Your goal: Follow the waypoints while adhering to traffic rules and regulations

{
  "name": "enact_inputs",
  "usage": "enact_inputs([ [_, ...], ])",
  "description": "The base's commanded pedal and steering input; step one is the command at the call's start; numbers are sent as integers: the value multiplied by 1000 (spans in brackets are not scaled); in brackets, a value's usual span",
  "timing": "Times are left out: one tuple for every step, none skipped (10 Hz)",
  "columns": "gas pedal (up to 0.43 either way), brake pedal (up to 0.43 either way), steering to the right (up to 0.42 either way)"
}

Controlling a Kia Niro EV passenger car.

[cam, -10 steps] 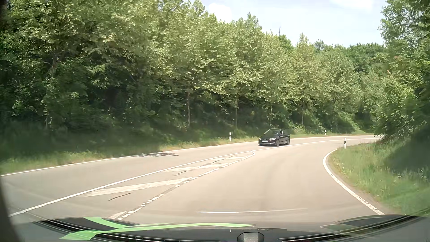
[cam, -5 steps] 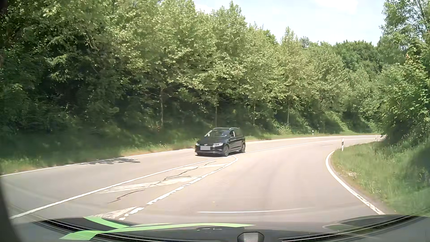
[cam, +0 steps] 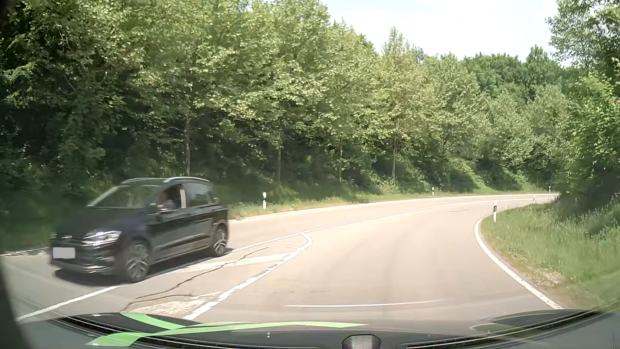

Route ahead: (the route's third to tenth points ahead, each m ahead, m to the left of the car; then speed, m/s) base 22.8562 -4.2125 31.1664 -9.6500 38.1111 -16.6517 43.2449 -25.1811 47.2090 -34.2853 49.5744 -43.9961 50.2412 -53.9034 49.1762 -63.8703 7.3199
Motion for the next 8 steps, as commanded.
enact_inputs([
  [59, 0, 81],
  [59, 0, 84],
  [59, 0, 86],
  [59, 0, 88],
  [59, 0, 89],
  [59, 0, 90],
  [59, 0, 90],
  [59, 0, 90],
])
